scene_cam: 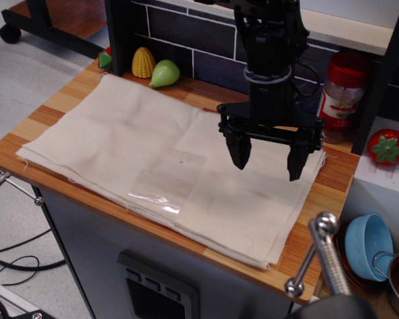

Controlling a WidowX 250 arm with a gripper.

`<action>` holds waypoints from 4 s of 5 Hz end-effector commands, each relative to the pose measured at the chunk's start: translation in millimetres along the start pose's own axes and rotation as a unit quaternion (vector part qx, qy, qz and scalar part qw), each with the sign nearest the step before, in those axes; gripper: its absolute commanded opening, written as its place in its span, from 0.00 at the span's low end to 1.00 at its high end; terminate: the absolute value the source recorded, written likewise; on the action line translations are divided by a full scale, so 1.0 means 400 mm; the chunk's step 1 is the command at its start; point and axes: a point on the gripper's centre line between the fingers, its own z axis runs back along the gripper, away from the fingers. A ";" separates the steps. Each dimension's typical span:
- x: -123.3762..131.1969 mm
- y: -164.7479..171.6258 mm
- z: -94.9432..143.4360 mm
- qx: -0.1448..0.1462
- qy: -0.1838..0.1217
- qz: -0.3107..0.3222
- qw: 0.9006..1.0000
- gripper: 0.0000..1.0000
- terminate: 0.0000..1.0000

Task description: Fold cloth in half

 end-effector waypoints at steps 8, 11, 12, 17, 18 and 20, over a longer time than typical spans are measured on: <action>-0.033 -0.047 -0.147 0.071 -0.043 -0.014 0.996 0.00 0.00; 0.026 0.034 0.082 -0.042 -0.060 0.012 0.997 0.00 0.00; 0.040 0.087 0.143 -0.069 -0.081 0.016 0.994 0.00 0.00; 0.067 0.468 0.317 -0.058 0.022 -0.035 0.997 0.00 0.00; 0.044 0.535 0.278 -0.025 0.025 -0.053 0.998 0.00 0.00; 0.038 0.625 0.196 0.037 0.006 -0.015 0.999 1.00 0.00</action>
